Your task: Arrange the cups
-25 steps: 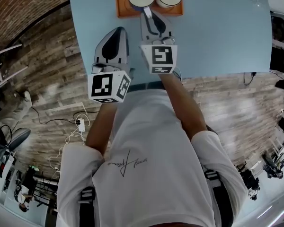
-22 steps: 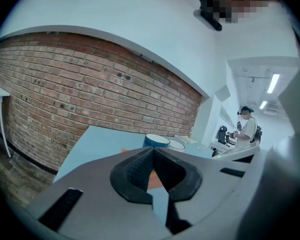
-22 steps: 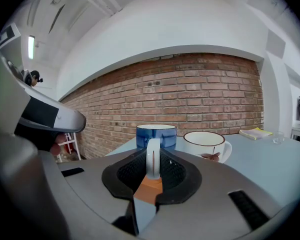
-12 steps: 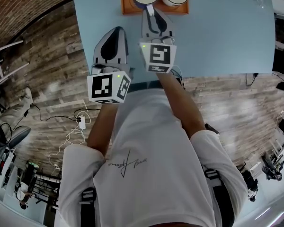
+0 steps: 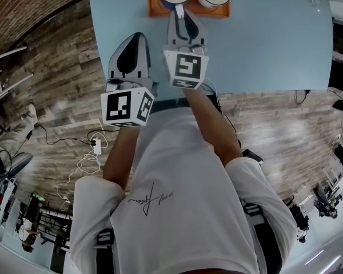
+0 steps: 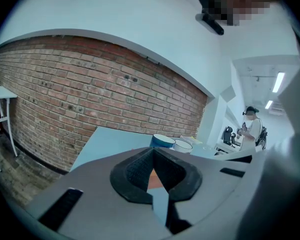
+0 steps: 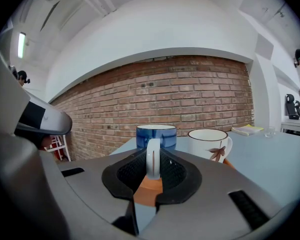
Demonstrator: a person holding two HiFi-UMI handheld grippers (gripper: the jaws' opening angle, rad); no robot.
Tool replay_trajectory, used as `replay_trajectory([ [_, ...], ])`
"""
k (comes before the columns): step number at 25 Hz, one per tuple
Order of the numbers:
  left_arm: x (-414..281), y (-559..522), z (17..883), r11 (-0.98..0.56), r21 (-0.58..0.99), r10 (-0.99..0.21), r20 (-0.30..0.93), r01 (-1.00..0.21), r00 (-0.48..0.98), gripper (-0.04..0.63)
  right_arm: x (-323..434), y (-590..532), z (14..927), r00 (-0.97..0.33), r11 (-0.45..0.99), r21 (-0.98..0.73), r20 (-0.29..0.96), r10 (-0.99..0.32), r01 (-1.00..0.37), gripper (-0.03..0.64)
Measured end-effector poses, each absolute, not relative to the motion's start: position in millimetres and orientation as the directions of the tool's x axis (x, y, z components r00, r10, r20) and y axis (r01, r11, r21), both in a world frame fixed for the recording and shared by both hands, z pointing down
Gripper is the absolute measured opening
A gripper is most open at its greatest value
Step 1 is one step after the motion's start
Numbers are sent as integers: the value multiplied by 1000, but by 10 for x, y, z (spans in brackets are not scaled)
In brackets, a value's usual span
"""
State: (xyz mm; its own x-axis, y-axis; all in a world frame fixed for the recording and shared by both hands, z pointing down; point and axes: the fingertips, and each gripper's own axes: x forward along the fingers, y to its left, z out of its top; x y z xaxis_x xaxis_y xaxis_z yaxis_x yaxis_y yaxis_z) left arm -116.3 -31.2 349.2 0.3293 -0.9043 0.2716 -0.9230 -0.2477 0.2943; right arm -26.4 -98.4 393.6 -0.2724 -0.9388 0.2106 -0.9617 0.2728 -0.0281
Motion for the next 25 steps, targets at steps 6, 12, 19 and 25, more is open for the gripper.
replay_trajectory([
  [6,-1176,-319,3541,-237,294,-903,285,-926,322,8,-273,-1047,4005,-268,272,-9,212,-940,-962,64],
  [12,-1205,-315,3573,-226,285,-903,299,-931,310,8,-273,-1058,4084,-250,255,-3,214,-944,-967,64],
  [19,-1268,-268,3611,-220,282,-899,314,-934,306,8,-325,-1046,4139,-221,224,-6,201,-954,-974,64],
  [25,-1264,-235,3657,-220,281,-893,327,-934,308,8,-329,-1008,4169,-184,187,0,189,-965,-982,64],
])
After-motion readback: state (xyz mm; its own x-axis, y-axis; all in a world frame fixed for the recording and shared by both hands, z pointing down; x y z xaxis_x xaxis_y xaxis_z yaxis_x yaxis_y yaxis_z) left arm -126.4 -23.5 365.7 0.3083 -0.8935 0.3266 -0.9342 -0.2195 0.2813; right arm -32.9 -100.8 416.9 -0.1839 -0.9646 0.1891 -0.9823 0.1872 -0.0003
